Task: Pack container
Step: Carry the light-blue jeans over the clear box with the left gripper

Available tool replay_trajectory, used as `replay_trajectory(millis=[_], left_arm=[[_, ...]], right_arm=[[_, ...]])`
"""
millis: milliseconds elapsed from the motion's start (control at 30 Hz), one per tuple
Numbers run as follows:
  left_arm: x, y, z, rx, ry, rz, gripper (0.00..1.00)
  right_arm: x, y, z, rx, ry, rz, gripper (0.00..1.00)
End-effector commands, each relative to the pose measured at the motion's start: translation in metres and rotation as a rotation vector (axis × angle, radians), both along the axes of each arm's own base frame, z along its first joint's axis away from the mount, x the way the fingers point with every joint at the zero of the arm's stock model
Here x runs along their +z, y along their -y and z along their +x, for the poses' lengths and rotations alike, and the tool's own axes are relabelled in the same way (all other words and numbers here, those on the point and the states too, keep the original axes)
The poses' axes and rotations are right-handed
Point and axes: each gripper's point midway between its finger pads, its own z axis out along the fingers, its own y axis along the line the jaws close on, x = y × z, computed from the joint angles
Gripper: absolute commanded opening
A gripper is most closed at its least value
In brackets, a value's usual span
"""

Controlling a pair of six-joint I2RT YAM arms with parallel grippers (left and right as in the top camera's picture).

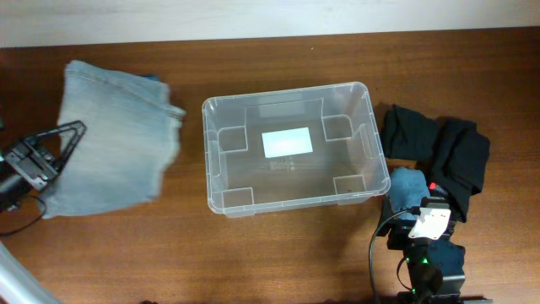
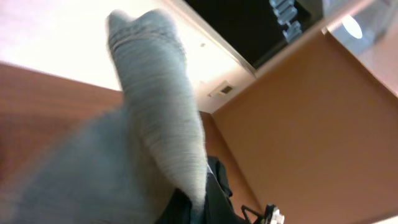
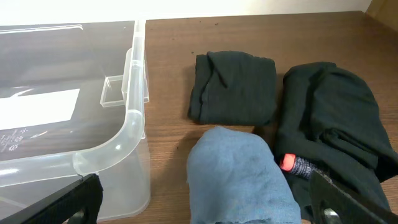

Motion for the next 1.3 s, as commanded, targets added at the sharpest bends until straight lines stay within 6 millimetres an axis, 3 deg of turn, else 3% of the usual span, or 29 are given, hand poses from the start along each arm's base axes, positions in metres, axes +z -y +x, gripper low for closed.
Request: replay_trajectory(millis=[0,133,267,400,467,533,600,667,733,867,900,967,1067,1267], left_arm=[[0.044,0.029,-0.016,-0.077,0.191,0.035,0.00],[0.066,0.050,-0.027,-0.133,0.355,0.181,0.00],[0.108,0.075,-0.036,-0.199,0.570,0.381,0.00],[0.161,0.084,-0.009,0.002,0.629,0.520,0.00],[0.177,0.092,0.000,0.059,0.659,0.508,0.00],[0.179,0.098,0.015,0.105,0.612,0.454,0.00],[0.162,0.112,0.041,0.116,0.468,0.354,0.00],[0.133,0.137,0.067,0.073,0.298,0.263,0.00],[0.083,0.187,0.103,-0.011,0.081,0.189,0.00],[0.020,0.268,0.132,-0.145,-0.107,0.157,0.00],[0.013,0.277,0.134,-0.156,-0.122,0.155,0.00],[-0.012,0.313,0.141,-0.183,-0.178,0.149,0.00],[-0.034,0.340,0.148,-0.144,-0.205,0.177,0.00],[-0.040,0.375,0.131,-0.166,-0.199,0.201,0.00]], right_arm=[[-0.002,0.003,0.000,-0.017,-0.002,0.000,0.98],[-0.002,0.003,0.000,-0.017,-0.002,0.000,0.98],[-0.002,0.003,0.000,-0.017,-0.002,0.000,0.98],[-0.002,0.003,0.000,-0.017,-0.002,0.000,0.98],[-0.002,0.003,0.000,-0.017,-0.002,0.000,0.98],[-0.002,0.003,0.000,-0.017,-0.002,0.000,0.98],[-0.002,0.003,-0.001,-0.017,-0.002,0.000,0.99],[-0.002,0.003,0.000,-0.017,-0.002,0.000,0.98],[-0.002,0.003,0.000,-0.017,-0.002,0.000,0.98],[-0.002,0.003,-0.001,-0.016,-0.002,0.001,0.98],[-0.002,0.003,0.000,-0.017,-0.002,0.000,0.98],[-0.002,0.003,0.000,-0.017,-0.002,0.000,0.98],[-0.002,0.003,0.000,-0.017,-0.002,0.000,0.98],[-0.002,0.003,-0.001,-0.017,-0.002,0.000,0.98]])
